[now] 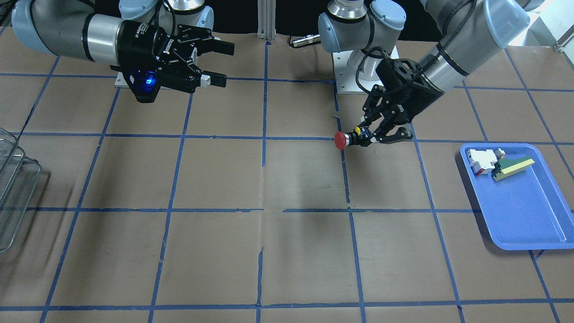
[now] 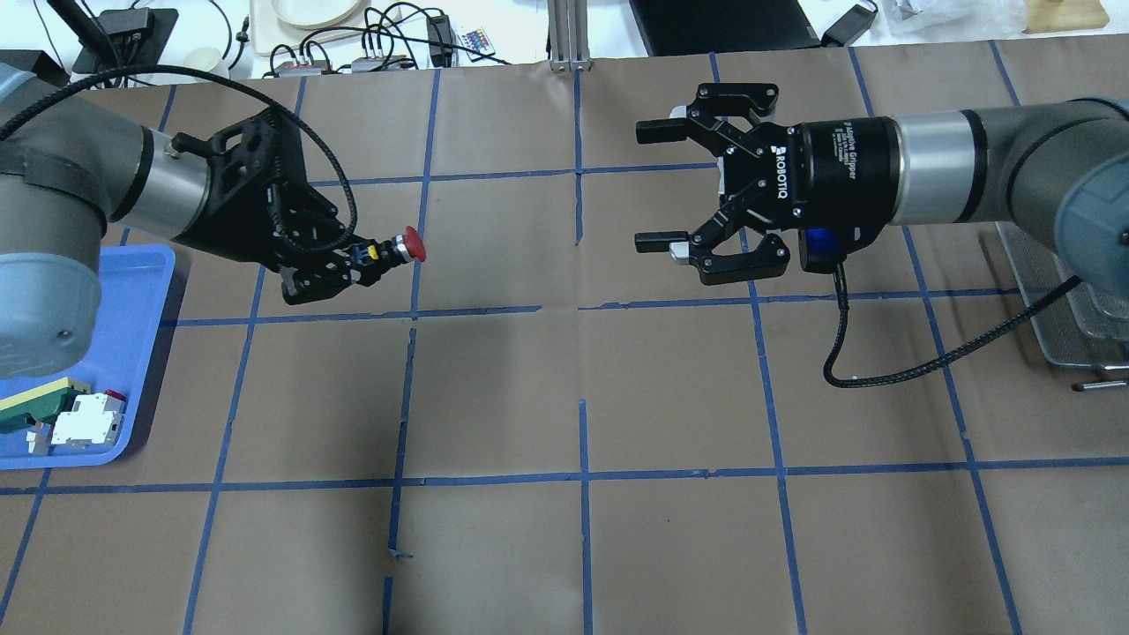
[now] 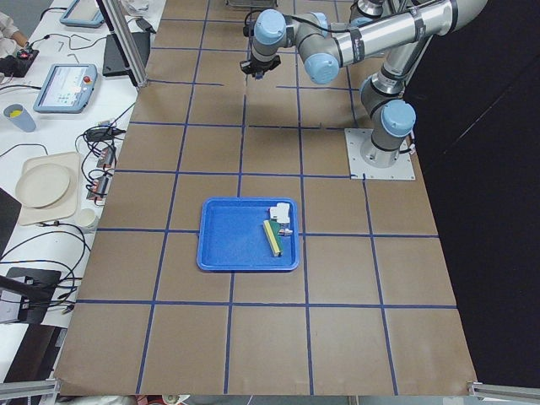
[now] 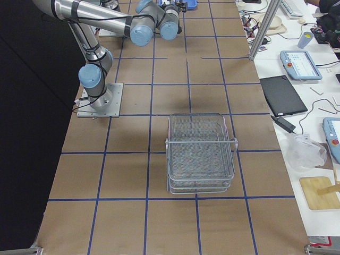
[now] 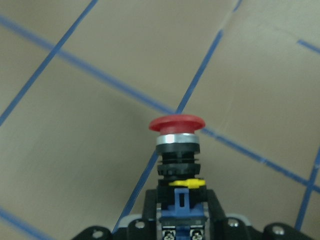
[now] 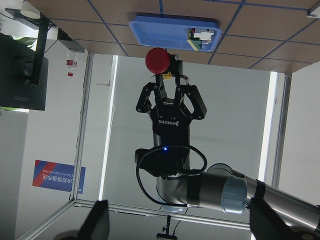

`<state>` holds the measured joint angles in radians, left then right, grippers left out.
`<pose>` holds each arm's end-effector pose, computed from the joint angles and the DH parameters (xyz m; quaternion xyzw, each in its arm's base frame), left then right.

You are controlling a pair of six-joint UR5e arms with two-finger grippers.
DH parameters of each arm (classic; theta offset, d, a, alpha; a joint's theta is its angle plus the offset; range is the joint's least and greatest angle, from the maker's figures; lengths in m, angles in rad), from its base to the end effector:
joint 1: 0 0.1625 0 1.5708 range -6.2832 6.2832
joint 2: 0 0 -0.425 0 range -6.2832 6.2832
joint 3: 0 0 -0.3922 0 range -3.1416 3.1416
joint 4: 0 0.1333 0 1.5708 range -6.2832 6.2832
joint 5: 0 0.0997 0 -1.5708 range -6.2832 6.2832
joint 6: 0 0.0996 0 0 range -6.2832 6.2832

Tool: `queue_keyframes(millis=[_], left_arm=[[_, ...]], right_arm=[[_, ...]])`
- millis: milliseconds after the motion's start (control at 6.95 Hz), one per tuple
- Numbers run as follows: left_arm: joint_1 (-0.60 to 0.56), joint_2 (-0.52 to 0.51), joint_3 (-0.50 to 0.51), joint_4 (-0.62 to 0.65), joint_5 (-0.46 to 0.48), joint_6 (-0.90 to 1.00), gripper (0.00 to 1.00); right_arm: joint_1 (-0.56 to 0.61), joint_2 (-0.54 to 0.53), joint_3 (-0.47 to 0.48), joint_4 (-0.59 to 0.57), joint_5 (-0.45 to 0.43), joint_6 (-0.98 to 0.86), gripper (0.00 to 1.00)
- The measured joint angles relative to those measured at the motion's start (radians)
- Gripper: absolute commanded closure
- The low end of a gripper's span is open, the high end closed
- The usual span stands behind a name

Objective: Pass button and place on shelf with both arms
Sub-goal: 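Carry the button toward the right gripper while the right gripper approaches it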

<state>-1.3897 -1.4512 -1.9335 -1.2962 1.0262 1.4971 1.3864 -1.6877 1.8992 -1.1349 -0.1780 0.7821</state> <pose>-0.1040 -0.4585 0.4080 -0.5923 -0.7594 0.2102 0.1684 0.1536 -0.4384 0.4281 0.5186 0.5492 0.4122 0.5093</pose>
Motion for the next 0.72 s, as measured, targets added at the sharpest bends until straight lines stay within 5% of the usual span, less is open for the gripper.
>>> queue_keyframes(millis=[719], left_arm=[[-0.195, 0.113, 0.019, 0.006, -0.088, -0.057, 0.86]], right_arm=[[-0.006, 0.043, 0.002, -0.032, -0.119, 0.005, 0.00]])
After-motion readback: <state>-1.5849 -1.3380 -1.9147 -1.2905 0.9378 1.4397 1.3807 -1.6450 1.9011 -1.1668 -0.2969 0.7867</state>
